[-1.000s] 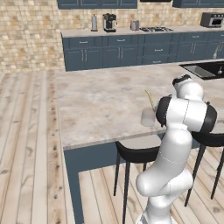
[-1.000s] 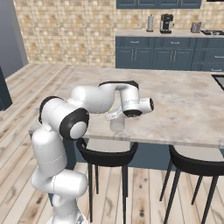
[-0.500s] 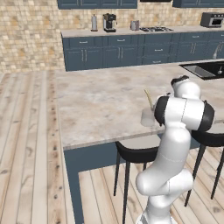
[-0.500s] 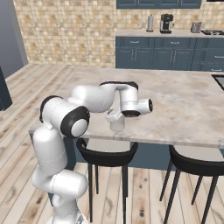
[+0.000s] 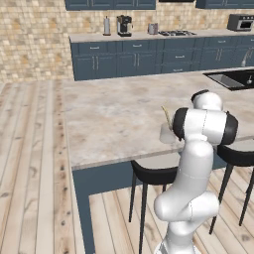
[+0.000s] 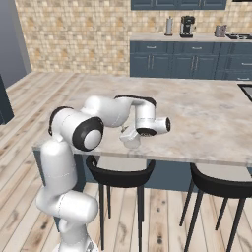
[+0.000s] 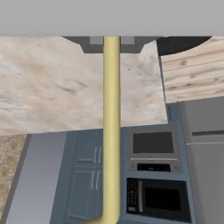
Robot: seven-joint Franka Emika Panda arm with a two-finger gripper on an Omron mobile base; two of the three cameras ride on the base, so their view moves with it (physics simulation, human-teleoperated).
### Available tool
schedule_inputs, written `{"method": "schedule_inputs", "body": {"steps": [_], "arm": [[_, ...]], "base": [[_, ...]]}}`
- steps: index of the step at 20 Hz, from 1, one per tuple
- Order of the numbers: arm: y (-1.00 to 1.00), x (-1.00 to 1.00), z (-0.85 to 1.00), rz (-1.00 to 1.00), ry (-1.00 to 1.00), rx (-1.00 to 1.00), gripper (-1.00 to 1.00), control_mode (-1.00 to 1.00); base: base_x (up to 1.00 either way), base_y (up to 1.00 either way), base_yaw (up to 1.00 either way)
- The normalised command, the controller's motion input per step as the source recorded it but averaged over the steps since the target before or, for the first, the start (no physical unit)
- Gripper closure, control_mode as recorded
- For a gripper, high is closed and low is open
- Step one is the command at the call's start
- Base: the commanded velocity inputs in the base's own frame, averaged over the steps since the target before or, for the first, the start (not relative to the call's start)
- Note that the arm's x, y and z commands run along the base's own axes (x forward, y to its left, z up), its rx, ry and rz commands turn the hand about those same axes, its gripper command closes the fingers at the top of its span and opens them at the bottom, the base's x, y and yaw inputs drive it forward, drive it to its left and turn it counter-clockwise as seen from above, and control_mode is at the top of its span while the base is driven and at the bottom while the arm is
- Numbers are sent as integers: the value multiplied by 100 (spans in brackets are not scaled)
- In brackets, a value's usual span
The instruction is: Take a straw from the drawer in front and place it inside the glass cup on the dining counter.
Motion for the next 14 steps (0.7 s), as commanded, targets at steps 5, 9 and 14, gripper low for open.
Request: {"method": "schedule_inputs", "body": {"steps": [5, 9, 14], "arm": [[-5, 9, -2, 0, 0, 8, 100, -100], [-19, 4, 0, 0, 0, 14, 100, -100], [-19, 13, 0, 0, 0, 13, 100, -100]], "base": [[0, 0, 0], [0, 0, 0], [0, 0, 0]]}}
